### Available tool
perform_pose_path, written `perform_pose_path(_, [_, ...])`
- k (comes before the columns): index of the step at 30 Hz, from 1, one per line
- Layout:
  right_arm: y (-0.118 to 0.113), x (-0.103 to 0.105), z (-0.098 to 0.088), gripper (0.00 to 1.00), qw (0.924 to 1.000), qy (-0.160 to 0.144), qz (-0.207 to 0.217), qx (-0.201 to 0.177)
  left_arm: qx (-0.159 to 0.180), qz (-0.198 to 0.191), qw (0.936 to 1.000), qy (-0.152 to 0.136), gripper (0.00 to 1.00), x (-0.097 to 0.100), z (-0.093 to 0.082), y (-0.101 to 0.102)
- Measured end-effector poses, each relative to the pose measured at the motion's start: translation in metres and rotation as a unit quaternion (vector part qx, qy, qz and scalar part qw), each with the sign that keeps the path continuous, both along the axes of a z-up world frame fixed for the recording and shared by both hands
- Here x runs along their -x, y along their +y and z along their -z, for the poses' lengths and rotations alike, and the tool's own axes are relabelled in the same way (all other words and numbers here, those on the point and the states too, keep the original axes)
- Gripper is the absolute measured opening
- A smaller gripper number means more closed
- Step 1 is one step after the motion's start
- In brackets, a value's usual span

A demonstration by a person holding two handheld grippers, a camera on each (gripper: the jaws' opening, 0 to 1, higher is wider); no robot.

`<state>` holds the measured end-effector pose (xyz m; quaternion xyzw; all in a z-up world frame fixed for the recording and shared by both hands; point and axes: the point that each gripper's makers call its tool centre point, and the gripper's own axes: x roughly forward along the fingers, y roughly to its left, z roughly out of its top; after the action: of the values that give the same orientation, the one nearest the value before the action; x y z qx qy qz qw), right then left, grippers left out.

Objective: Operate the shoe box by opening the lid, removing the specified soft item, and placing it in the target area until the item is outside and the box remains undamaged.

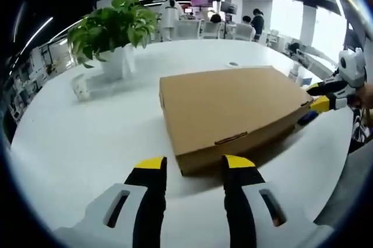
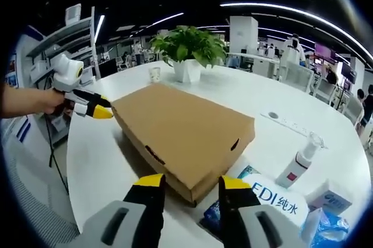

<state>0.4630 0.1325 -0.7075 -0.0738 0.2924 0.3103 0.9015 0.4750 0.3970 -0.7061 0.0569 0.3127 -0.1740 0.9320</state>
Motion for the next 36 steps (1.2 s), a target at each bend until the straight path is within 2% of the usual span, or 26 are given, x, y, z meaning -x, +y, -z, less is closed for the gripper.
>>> perform_pose_path(4, [-0.004,0.005,-0.009,0.38,0.9999,-0.012,0.001,-0.003,-0.004,-0.001,0.9999,-0.01,0.41,0.005,-0.007,-0.001])
perform_pose_path(10, [-0.02,0.017,-0.026,0.47,0.9992,-0.035,0.018,-0.012,0.011,-0.007,0.9994,-0.033,0.47,0.018,-0.029,-0.007])
perform_pose_path(13, [-0.029,0.028,-0.031,0.53,0.9986,-0.049,0.019,0.003,0.018,0.0,0.9987,-0.047,0.5,0.029,-0.04,-0.013])
perform_pose_path(18, [-0.047,0.042,-0.039,0.6,0.9974,-0.061,0.038,0.006,0.024,0.017,0.9977,-0.061,0.55,0.047,-0.052,-0.024])
perform_pose_path(24, [-0.074,0.066,-0.044,0.64,0.9944,-0.083,0.051,0.041,0.026,0.048,0.9955,-0.077,0.6,0.071,-0.062,-0.036])
perform_pose_path(26, [-0.082,0.075,-0.045,0.65,0.9941,-0.082,0.061,0.038,0.021,0.056,0.9952,-0.078,0.61,0.079,-0.063,-0.037])
perform_pose_path(30, [-0.101,0.092,-0.042,0.7,0.993,-0.064,0.099,0.007,0.022,0.075,0.993,-0.088,0.64,0.093,-0.066,-0.044])
perform_pose_path(32, [-0.108,0.098,-0.042,0.72,0.9921,-0.065,0.107,0.007,0.023,0.082,0.9921,-0.092,0.66,0.101,-0.068,-0.048])
perform_pose_path(36, [-0.125,0.115,-0.043,0.76,0.9889,-0.068,0.132,0.003,0.045,0.081,0.9903,-0.104,0.69,0.115,-0.073,-0.054])
